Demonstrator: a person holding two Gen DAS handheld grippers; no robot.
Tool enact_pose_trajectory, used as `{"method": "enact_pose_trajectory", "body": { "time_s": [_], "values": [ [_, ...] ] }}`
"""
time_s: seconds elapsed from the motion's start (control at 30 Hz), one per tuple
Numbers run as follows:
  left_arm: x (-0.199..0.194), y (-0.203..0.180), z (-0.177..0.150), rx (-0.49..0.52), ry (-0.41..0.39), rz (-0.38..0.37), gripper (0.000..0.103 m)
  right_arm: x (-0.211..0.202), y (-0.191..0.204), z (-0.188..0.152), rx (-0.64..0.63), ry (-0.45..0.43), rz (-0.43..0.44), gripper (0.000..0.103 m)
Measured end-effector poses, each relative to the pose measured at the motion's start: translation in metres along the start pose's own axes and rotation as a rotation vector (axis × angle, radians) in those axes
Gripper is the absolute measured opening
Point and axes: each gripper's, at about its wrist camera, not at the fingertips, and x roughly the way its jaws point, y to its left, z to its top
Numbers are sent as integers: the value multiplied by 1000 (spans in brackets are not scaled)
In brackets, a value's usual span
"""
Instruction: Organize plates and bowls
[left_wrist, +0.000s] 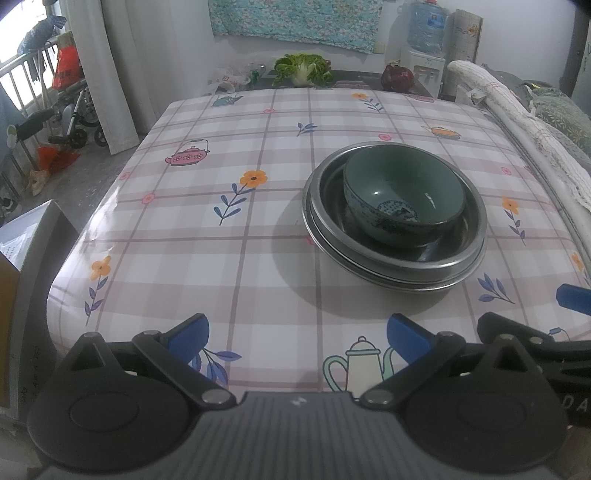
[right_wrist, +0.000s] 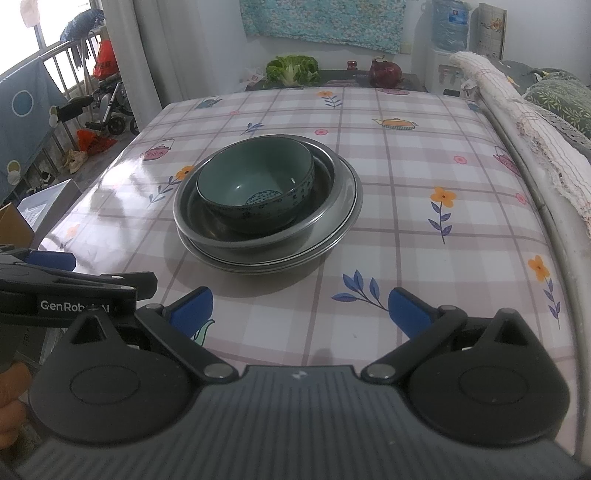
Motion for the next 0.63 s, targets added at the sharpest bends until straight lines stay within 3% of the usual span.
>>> {"method": "enact_pose_trajectory", "body": {
  "time_s": [0.63],
  "values": [
    [0, 1, 1, 0, 0, 2, 103, 0, 0, 0, 2, 0, 0, 102]
  ]
}}
